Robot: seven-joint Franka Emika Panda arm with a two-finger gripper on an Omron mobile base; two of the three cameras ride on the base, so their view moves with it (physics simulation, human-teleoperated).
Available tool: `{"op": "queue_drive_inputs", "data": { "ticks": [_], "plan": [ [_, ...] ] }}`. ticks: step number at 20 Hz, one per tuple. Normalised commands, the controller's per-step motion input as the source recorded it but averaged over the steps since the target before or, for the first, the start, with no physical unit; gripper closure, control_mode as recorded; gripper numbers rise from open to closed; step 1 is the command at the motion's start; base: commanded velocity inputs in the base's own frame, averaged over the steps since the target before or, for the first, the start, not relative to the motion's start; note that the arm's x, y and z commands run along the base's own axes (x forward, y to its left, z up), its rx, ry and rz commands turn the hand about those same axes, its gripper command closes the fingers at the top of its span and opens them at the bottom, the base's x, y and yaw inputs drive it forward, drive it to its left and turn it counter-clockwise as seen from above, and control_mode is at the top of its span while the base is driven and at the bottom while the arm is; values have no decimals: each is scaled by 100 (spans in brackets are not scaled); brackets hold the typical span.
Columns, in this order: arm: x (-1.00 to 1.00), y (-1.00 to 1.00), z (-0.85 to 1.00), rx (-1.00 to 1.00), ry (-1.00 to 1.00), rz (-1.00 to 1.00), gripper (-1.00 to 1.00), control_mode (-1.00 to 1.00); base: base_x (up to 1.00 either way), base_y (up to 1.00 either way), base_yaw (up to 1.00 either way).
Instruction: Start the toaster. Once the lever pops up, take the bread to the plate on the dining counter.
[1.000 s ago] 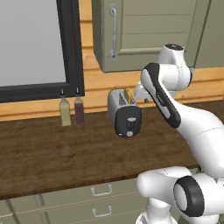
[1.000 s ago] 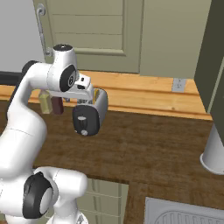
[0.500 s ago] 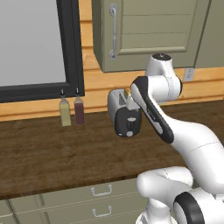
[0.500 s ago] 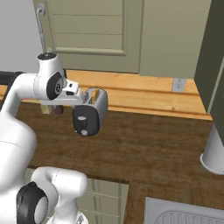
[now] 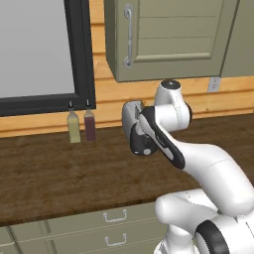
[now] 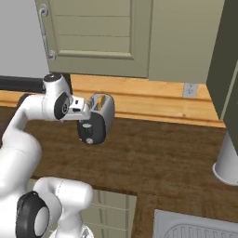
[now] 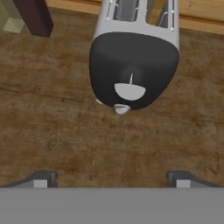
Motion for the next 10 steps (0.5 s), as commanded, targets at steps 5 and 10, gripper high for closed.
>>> {"op": "queue_drive_inputs", "data": {
  "ticks": [5, 10],
  "plan": [
    [68, 12, -27, 0, 0, 0, -100, -100, 0, 0, 0],
    [34, 14, -45, 0, 0, 0, -100, -100, 0, 0, 0]
  ]
}}
